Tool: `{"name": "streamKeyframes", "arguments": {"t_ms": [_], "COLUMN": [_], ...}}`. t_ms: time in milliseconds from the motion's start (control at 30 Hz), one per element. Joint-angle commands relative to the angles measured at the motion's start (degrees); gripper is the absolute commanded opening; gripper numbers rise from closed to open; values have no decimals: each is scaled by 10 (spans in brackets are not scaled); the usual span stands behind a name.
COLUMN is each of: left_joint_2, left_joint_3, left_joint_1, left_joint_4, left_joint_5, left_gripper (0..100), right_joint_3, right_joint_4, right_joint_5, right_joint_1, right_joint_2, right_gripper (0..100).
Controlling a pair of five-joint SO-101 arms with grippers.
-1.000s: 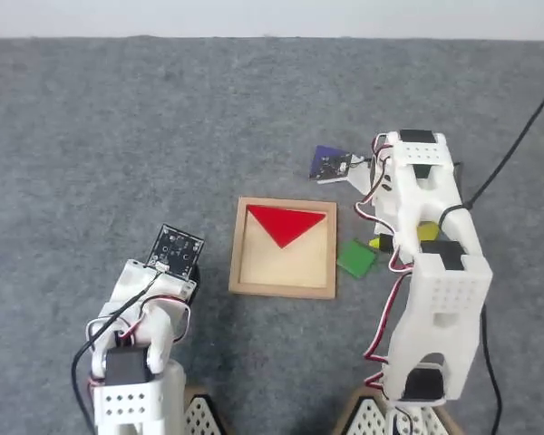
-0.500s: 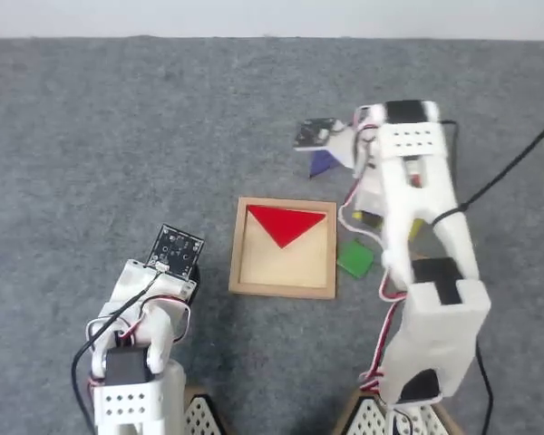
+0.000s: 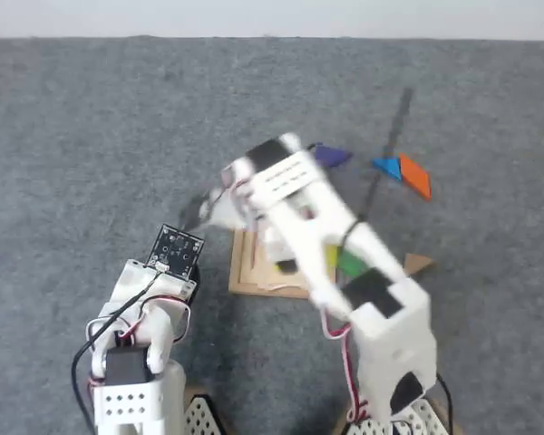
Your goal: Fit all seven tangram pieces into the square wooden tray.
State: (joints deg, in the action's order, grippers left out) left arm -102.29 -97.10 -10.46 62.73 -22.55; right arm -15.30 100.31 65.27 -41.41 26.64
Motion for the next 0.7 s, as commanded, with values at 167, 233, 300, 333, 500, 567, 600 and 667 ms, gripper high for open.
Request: {"name": "streamKeyframes", "arguments": {"t_ms": [167, 233, 300, 333, 500, 567, 600, 667], "left_joint_2": [-7, -7, -7, -7, -7, -7, -7, -7], "left_joint_3": [6, 6, 6, 6, 6, 6, 6, 6], "left_joint_1": [2, 2, 2, 2, 2, 2, 2, 2], "left_joint_4": [4, 4, 4, 4, 4, 4, 4, 4], "left_joint_5": [4, 4, 4, 4, 4, 4, 4, 4], "left_gripper": [192, 192, 192, 192, 192, 192, 192, 192], "right_joint_3": [-55, -85, -120, -139, -226, -235, -235, -235], "right_joint_4": [15, 15, 15, 14, 15, 18, 19, 19], "right_joint_5": [105, 112, 113, 112, 69, 59, 57, 57], "right_joint_1": [-54, -51, -48, -45, -19, -8, -3, 9], "right_joint_2": [58, 72, 85, 91, 110, 109, 109, 109], "right_gripper": [8, 8, 8, 8, 8, 8, 8, 8]}}
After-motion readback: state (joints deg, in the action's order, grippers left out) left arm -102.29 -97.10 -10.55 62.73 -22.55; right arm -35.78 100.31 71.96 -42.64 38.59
